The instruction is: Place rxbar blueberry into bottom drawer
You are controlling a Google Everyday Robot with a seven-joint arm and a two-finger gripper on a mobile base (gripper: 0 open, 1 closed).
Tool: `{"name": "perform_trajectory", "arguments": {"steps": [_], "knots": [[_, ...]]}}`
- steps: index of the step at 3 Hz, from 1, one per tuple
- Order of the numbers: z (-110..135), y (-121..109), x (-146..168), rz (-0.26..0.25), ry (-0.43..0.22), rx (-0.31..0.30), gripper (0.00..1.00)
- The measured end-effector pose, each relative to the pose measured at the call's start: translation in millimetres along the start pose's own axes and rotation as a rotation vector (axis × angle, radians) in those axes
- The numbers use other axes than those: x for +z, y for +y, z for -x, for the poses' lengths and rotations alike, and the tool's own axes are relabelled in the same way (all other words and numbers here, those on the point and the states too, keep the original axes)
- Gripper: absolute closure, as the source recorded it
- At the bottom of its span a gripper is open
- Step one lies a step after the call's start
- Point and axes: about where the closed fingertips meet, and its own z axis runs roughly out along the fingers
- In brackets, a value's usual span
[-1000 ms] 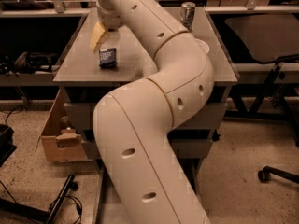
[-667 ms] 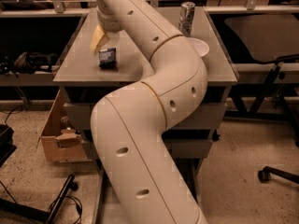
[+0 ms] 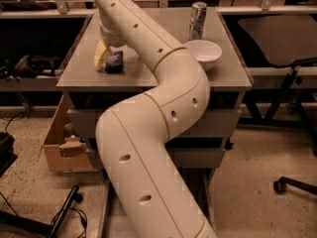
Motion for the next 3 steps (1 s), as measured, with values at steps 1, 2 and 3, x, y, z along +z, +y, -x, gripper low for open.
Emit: {"name": "perform_trajectory", "arguments": {"steps": [1, 2, 3], "knots": [[-1.0, 6.2, 12.7, 0.02, 0.024, -0.002, 0.28], [0.0, 6.2, 9.4, 0.02, 0.016, -0.001, 0.4], [0.0, 6.2, 9.4, 0.02, 0.016, -0.001, 0.63]]}}
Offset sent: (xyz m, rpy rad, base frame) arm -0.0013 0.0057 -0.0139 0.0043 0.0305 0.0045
